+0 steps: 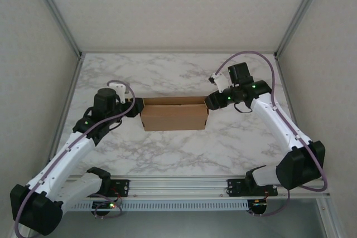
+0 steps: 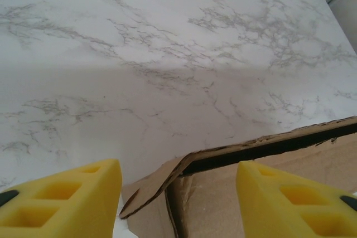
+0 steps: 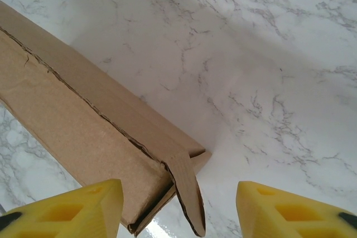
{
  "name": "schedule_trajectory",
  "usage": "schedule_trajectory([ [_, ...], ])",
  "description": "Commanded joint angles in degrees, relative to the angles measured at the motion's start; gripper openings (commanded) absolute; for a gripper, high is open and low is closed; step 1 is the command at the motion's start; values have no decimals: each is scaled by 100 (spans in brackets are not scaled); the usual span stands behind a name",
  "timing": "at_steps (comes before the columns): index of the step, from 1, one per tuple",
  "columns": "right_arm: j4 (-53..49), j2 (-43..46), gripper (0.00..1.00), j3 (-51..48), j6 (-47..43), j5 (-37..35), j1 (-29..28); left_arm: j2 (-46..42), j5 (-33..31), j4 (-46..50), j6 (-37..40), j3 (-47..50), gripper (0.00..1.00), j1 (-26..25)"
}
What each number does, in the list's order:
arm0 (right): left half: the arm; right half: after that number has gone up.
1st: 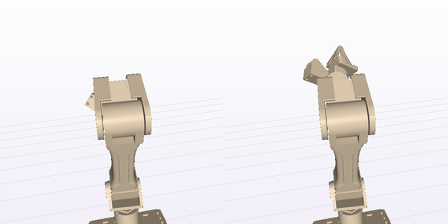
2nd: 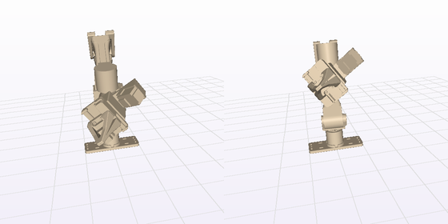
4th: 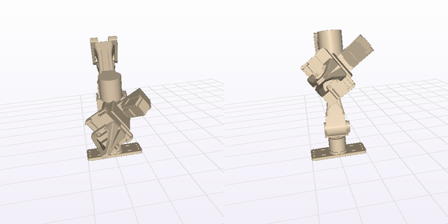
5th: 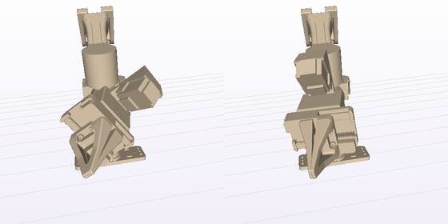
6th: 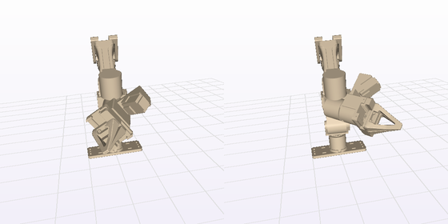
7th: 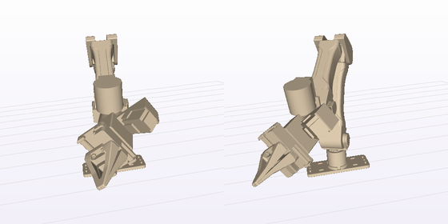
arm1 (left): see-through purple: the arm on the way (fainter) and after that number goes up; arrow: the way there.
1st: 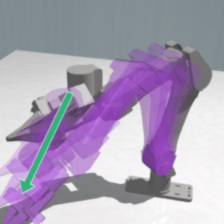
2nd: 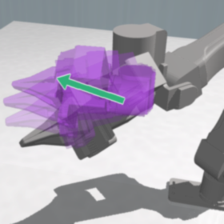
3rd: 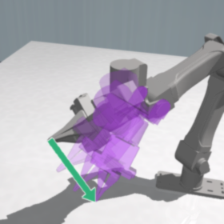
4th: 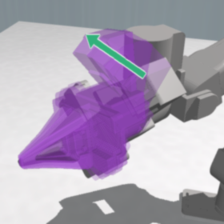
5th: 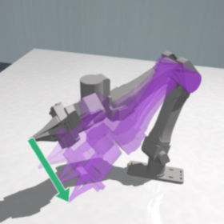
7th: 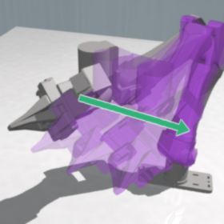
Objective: Fold the paper box
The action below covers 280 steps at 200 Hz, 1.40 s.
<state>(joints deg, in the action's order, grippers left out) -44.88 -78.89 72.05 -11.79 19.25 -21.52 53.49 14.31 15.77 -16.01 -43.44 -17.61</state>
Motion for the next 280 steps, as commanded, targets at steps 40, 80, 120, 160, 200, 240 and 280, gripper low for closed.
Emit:
schedule_trajectory([
  [40, -214, -159, 43, 170, 271, -70, 17, -191, 303, -280, -242, 298, 49, 136],
  [80, -285, -172, 24, 237, 420, -36, 14, -57, 484, -369, -331, 360, 37, 137],
  [120, -325, -229, 14, 266, 604, 123, -15, 105, 703, -506, -454, 408, 31, 137],
  [160, -311, -210, 8, 247, 928, 156, -138, 179, 877, -620, -633, 363, 29, 142],
  [200, -231, -231, 2, 169, 1339, -21, -259, 275, 1041, -792, -827, 431, 26, 143],
  [240, -187, -247, 0, 94, 1629, -108, -405, 232, 988, -795, -877, 534, 23, 140],
  [280, -120, -191, 0, -39, 1856, -256, -532, 274, 956, -777, -864, 565, 22, 140],
])
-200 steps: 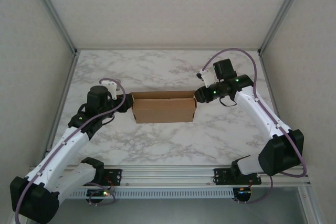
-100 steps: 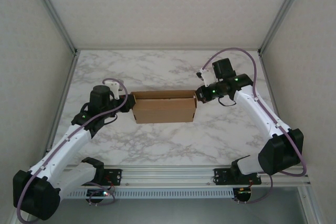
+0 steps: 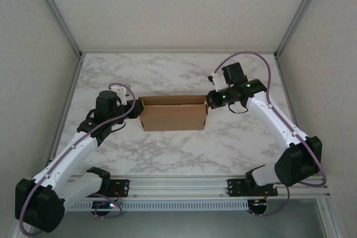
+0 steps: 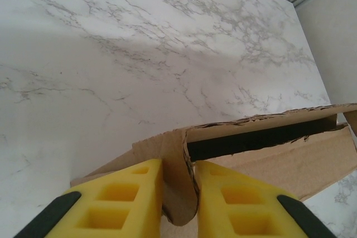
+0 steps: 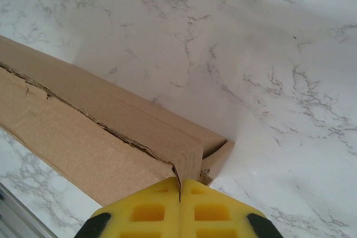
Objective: Fold the paper box
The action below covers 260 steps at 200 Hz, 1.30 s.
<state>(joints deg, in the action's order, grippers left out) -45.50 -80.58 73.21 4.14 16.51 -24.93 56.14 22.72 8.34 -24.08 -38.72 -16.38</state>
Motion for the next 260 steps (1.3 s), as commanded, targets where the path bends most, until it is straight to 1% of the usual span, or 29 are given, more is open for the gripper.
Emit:
schedule_trajectory([
  [1, -53, -25, 0, -161, 271, 14, -194, 6, 112, -34, -56, 93, 22, 15],
  [79, 394, 253, 0, -822, 1060, -670, -444, 7, 32, 109, 8, 101, 18, 5],
  [105, 426, 402, 0, -887, 1266, -741, -475, -20, 9, 151, 21, 101, 18, 5],
  [135, 351, 419, 0, -839, 1470, -635, -497, -20, -12, 172, 26, 84, 18, 11],
  [180, 235, 371, 0, -815, 1534, -622, -542, -24, -31, 182, 21, 65, 17, 9],
  [211, 242, 480, 0, -1006, 1444, -816, -575, -47, -31, 244, 32, 66, 16, 7],
  [260, 247, 574, 0, -1151, 1343, -999, -580, -137, -497, 579, 191, -65, 11, 8],
])
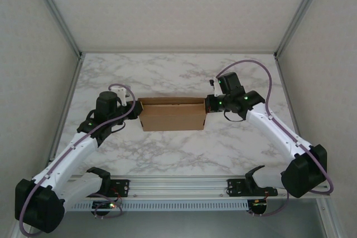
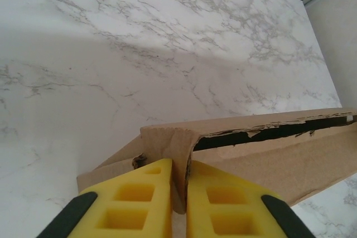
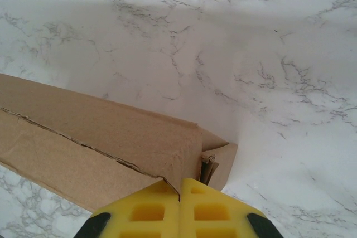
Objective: Fold the paper box
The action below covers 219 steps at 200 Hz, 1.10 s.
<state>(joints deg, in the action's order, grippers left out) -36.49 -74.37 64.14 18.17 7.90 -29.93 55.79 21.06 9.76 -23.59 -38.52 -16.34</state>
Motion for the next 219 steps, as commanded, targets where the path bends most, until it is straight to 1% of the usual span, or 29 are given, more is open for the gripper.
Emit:
schedule_trajectory([
  [1, -651, -45, 0, -244, -60, -143, -77, -107, -339, 442, 144, -90, 11, 6],
  [19, -683, -43, 0, -227, -105, -183, -75, -228, -584, 542, 163, -111, 9, 11],
  [36, -716, -47, 0, -192, -148, -211, -77, -321, -680, 593, 172, -129, 9, 8],
  [89, -693, -96, 0, -208, -191, -217, -74, -256, -594, 589, 187, -83, 9, 10],
  [125, -707, -100, 0, -218, -244, -239, -81, -237, -878, 704, 298, -171, 9, 15],
  [162, -745, -121, 0, -191, -304, -278, -75, -187, -945, 703, 326, -159, 8, 13],
  [204, -696, -104, 0, -221, -289, -252, -75, -102, -781, 610, 249, -47, 7, -12],
  [219, -641, -79, 0, -276, -282, -230, -74, -110, -853, 588, 198, 16, 5, -75],
])
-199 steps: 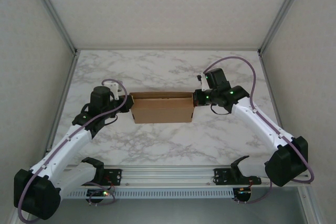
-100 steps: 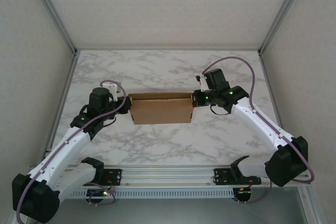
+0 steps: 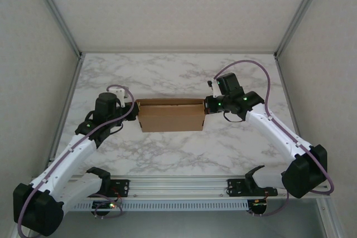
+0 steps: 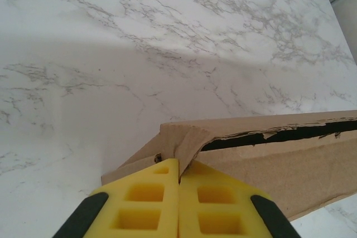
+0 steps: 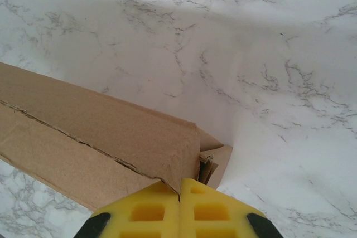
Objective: Fold the paper box
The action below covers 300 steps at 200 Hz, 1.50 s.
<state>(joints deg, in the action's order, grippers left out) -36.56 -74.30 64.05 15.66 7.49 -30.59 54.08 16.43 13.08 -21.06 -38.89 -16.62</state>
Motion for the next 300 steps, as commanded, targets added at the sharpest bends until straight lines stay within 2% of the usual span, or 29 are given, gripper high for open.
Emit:
schedule_trajectory([
  [1, -630, -85, 0, -273, -34, -192, -13, 55, -401, 256, -52, 55, 5, -58],
  [41, -653, -4, 0, -324, -262, -369, -9, 14, -890, 548, 257, -166, 3, -82],
  [141, -713, -23, 0, -251, -341, -349, -9, -14, -996, 463, 340, -97, 2, -301],
  [167, -585, 27, 0, -361, -203, -241, -13, 4, -991, 265, 94, 71, 2, -546],
  [227, 321, 719, 0, -1158, 24, -348, -70, -785, -2206, -313, -749, 822, 0, -1378],
  [250, 635, 1039, 0, -1526, 64, -478, -79, -1045, -2415, -478, -1110, 1138, 0, -1534],
  [300, 1078, 1460, 0, -2119, 280, -495, -113, -1014, -2763, -597, -1535, 1435, 0, -1959],
])
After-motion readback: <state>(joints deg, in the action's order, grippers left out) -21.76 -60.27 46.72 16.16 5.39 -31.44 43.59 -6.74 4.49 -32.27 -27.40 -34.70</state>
